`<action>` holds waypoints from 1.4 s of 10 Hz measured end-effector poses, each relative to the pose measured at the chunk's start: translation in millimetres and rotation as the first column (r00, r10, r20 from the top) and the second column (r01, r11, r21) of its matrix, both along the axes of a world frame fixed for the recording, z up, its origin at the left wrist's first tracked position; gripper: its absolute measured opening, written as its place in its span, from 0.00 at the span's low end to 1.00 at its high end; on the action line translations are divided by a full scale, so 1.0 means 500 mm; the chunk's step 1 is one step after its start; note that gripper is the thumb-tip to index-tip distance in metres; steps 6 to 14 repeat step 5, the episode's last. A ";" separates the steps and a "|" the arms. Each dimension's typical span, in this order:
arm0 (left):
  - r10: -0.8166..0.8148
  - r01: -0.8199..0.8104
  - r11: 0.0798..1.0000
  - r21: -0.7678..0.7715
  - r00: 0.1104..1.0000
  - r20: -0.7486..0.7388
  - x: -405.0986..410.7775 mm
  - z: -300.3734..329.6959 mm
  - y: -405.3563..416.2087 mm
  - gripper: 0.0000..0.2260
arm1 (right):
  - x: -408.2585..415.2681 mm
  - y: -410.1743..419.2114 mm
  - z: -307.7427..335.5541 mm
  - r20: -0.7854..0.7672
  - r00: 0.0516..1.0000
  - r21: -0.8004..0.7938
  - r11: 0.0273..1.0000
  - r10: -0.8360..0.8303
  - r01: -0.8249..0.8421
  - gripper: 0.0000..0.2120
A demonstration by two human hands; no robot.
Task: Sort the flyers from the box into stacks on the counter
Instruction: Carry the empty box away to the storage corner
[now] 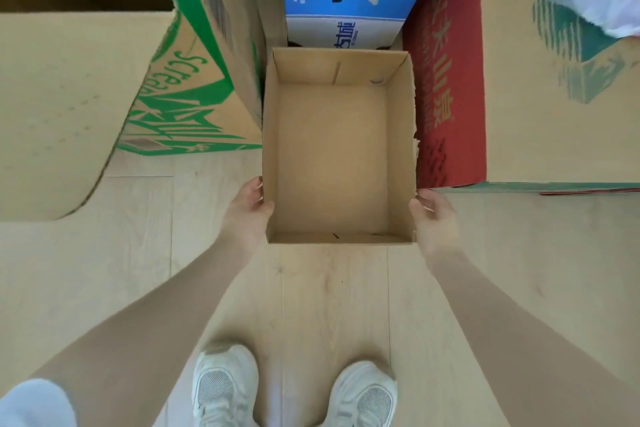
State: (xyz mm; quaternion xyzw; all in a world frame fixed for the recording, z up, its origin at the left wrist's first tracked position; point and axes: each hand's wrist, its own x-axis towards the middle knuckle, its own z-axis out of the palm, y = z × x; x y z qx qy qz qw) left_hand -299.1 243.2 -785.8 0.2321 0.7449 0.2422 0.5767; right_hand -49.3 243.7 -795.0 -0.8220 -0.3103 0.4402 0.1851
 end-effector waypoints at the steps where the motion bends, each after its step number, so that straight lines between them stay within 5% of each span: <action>1: 0.045 -0.048 0.968 -0.248 0.999 -0.017 0.003 0.011 -0.050 0.21 | -0.008 -0.058 0.007 0.074 0.993 -0.195 0.975 -0.096 0.109 0.17; 2: 0.238 -0.190 0.906 -0.379 0.968 0.082 0.021 0.024 -0.077 0.19 | -0.030 -0.082 0.018 -0.102 0.905 -0.337 0.870 -0.413 0.359 0.14; 3: 0.382 -0.307 0.890 -0.337 0.906 0.184 0.041 0.030 -0.068 0.22 | -0.041 -0.068 0.031 -0.302 0.707 -0.374 0.762 -0.639 0.529 0.12; 4: 0.428 -0.356 0.890 -0.285 0.867 0.255 0.053 0.032 -0.033 0.25 | -0.042 -0.031 0.048 -0.487 0.577 -0.370 0.754 -0.655 0.543 0.15; 5: 0.434 -0.365 0.895 -0.258 0.845 0.312 0.060 0.037 -0.017 0.25 | -0.039 -0.012 0.055 -0.571 0.582 -0.333 0.811 -0.580 0.481 0.20; 14: 0.434 -0.365 0.895 -0.258 0.845 0.312 0.060 0.037 -0.017 0.25 | -0.039 -0.012 0.055 -0.571 0.582 -0.333 0.811 -0.580 0.481 0.20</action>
